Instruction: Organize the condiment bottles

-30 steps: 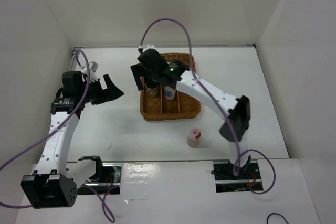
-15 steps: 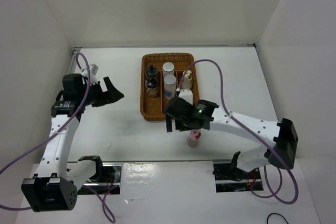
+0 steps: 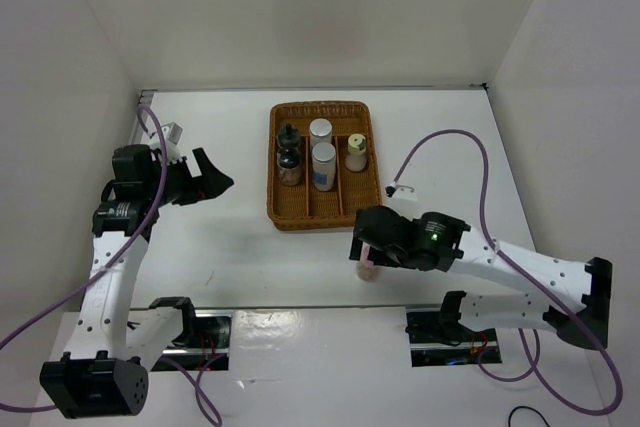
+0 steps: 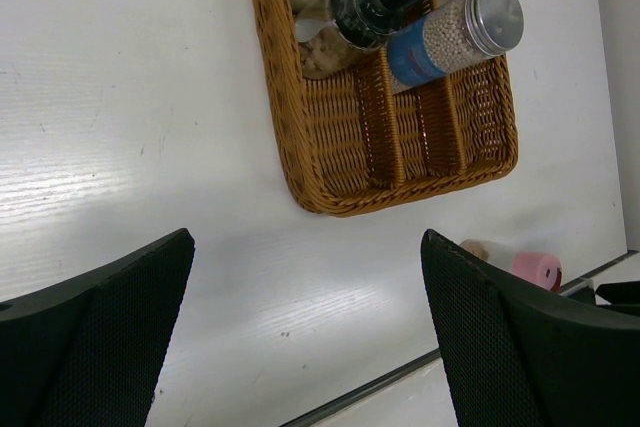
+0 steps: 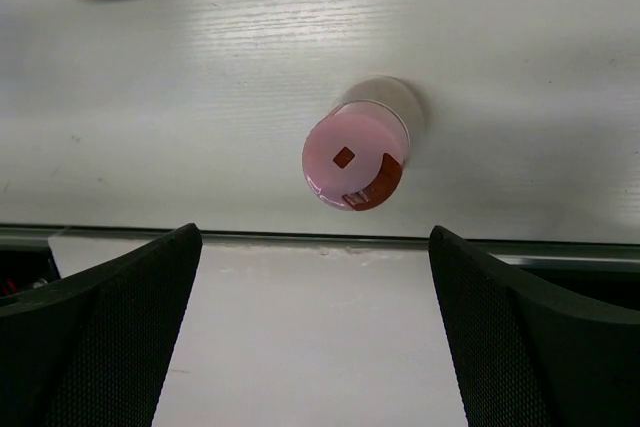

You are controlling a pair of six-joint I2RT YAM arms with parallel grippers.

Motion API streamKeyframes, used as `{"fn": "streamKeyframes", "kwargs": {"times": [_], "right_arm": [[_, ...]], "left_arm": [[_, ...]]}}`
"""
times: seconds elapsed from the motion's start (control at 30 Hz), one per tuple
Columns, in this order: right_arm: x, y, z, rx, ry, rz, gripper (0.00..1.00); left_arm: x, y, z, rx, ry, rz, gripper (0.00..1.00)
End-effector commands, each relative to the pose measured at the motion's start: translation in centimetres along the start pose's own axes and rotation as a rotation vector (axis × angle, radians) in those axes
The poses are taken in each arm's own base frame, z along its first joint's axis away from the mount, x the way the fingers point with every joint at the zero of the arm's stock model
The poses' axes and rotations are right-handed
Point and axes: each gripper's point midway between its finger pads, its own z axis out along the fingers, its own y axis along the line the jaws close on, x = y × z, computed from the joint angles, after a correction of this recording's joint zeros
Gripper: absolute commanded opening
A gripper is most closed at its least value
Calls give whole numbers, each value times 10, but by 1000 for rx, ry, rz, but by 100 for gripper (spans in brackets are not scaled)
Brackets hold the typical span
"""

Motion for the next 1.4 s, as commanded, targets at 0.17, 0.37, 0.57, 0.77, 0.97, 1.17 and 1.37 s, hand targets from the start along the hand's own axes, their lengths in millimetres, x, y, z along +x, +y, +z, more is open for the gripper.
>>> {"fn": "streamKeyframes", "kwargs": {"times": [0.17, 0.37, 0.57, 0.77, 0.97, 1.17, 1.37], "right_arm": [[-6, -1, 29, 63, -36, 11, 98], [-12, -5, 53, 142, -57, -19, 98], [-22, -7, 62, 133, -62, -20, 92], [-14, -7, 62, 130, -19, -35, 89], [-8, -6, 61, 112, 11, -33, 86], [3, -11, 62, 121, 55, -22, 82], [9, -10, 65, 128, 73, -36, 74]], "left_arm": [[-5, -4, -5, 12, -34, 8, 100], [-5, -4, -5, 12, -34, 17, 100], [-3, -3, -6, 9, -27, 13, 100], [-3, -2, -5, 1, -29, 13, 100], [-3, -2, -5, 1, -29, 13, 100], [-3, -2, -5, 1, -29, 13, 100], [-3, -2, -5, 1, -29, 13, 100]]}}
